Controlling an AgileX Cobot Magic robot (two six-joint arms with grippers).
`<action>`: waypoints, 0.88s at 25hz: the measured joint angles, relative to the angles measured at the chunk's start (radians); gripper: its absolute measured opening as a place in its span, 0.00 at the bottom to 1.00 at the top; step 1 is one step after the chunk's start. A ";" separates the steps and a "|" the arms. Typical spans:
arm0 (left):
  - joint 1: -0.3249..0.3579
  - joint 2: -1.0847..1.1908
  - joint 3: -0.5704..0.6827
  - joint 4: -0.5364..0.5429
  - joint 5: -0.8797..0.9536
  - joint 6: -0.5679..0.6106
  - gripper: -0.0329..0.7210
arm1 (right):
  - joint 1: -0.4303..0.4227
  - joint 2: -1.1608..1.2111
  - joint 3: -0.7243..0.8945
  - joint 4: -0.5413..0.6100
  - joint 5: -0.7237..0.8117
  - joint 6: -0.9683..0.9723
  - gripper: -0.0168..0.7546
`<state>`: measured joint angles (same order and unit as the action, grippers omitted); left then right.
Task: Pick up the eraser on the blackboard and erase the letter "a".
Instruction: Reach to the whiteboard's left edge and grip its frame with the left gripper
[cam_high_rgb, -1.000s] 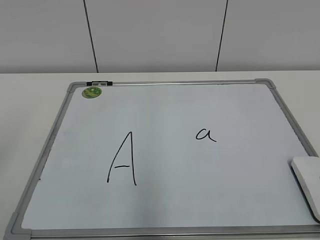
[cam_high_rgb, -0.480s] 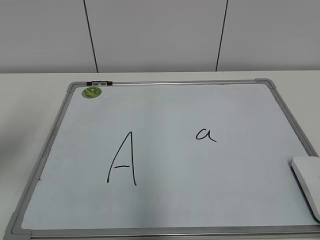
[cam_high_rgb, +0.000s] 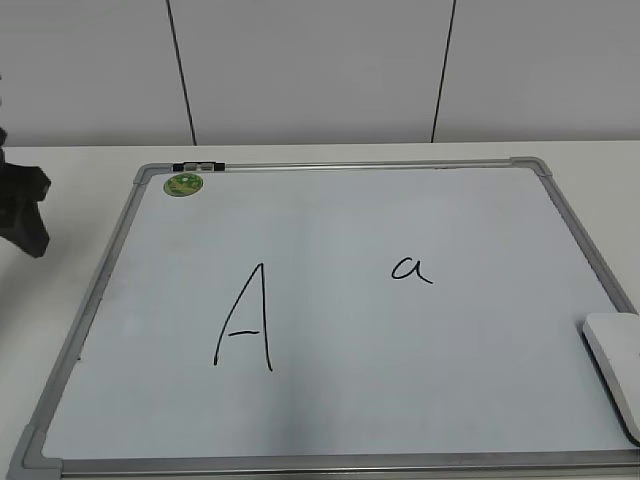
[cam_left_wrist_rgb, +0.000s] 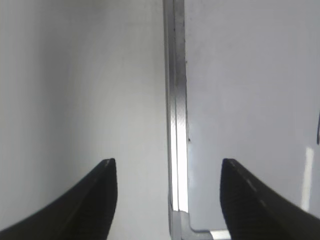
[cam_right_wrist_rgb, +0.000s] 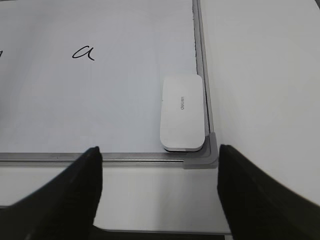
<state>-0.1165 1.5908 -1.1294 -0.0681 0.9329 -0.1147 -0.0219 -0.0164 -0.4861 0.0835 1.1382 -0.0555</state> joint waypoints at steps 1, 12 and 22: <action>0.000 0.035 -0.035 0.005 0.000 0.000 0.67 | 0.000 0.000 0.000 0.000 0.000 0.000 0.71; 0.000 0.345 -0.290 0.074 0.040 0.000 0.67 | 0.000 0.000 0.000 0.000 0.000 0.000 0.71; 0.000 0.495 -0.317 0.068 0.044 0.000 0.67 | 0.000 0.000 0.000 0.000 0.000 0.000 0.71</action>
<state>-0.1165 2.0860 -1.4460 0.0000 0.9766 -0.1147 -0.0219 -0.0164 -0.4861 0.0835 1.1382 -0.0555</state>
